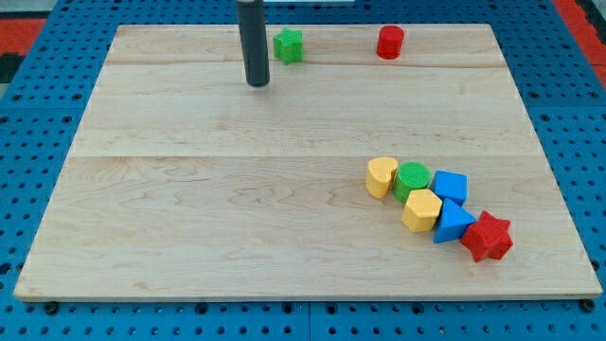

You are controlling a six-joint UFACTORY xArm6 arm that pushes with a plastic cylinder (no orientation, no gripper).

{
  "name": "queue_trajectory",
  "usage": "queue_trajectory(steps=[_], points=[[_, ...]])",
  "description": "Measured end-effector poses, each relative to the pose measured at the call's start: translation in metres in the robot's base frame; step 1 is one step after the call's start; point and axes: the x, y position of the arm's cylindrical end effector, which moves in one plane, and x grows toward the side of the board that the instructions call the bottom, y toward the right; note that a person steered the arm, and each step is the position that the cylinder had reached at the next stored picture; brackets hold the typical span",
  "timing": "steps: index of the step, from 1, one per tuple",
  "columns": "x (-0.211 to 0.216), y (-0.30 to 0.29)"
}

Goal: Push yellow heart to the centre of the board

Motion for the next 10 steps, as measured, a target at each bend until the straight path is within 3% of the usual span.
queue_trajectory(steps=[1, 3, 4, 8, 9, 10], points=[[0.093, -0.012], [0.18, 0.026], [0.199, 0.066], [0.174, 0.171], [0.15, 0.174], [0.145, 0.134]])
